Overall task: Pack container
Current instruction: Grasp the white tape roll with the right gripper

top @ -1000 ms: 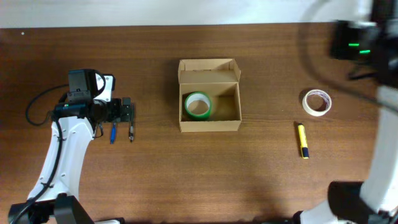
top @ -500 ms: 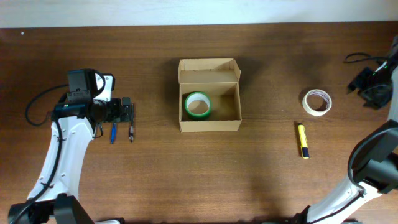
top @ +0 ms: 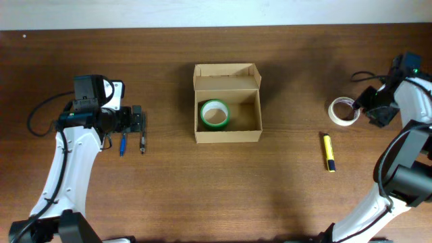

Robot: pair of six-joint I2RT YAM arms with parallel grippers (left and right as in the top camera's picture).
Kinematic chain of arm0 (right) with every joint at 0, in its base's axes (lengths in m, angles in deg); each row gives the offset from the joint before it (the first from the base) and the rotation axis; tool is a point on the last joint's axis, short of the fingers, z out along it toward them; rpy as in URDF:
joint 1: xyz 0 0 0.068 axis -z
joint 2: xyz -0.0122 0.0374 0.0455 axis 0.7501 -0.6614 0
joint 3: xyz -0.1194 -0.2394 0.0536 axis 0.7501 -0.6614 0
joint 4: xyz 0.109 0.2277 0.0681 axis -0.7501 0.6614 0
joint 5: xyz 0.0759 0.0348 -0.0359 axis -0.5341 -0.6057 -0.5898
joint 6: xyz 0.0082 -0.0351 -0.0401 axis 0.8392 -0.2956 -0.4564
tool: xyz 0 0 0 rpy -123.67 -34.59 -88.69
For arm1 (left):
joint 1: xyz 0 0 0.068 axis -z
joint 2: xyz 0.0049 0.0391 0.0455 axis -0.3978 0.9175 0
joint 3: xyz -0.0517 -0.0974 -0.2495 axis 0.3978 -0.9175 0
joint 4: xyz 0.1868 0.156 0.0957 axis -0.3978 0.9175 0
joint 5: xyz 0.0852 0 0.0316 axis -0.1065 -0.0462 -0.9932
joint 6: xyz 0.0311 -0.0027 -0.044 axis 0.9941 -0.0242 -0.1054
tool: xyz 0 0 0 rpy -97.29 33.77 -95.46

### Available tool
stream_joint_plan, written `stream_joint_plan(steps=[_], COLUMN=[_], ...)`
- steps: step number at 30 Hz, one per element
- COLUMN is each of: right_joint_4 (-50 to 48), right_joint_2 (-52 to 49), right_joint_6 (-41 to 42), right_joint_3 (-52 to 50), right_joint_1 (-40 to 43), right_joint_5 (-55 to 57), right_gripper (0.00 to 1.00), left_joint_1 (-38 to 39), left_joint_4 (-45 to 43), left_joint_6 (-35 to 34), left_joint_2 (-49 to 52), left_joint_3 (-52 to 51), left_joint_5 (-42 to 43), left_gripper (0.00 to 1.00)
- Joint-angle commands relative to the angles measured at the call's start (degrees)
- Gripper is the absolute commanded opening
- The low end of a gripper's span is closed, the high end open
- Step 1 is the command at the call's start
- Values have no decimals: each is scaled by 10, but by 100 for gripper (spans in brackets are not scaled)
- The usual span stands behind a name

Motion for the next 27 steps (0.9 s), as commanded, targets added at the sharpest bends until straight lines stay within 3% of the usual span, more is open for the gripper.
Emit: stream_joint_plan(steps=[1, 22, 24, 25, 27], right_joint_4=[-26, -74, -72, -71, -63], right_joint_2=[-4, -9, -11, -11, -11], right_joint_6=[22, 22, 22, 22, 22], right_joint_3=[-41, -104, -105, -105, -104], right_joint_1=[0, 0, 0, 0, 0], right_joint_5=[3, 8, 7, 3, -4], right_gripper=[58, 38, 24, 7, 4], left_joint_1=[-2, -2, -2, -2, -2], left_joint_4=[0, 0, 0, 0, 0], left_joint_6=[9, 9, 9, 9, 9], left_joint_2=[4, 4, 4, 4, 4], left_joint_3=[10, 10, 10, 10, 10], left_joint_5=[6, 6, 6, 6, 6], left_gripper=[99, 99, 99, 99, 99])
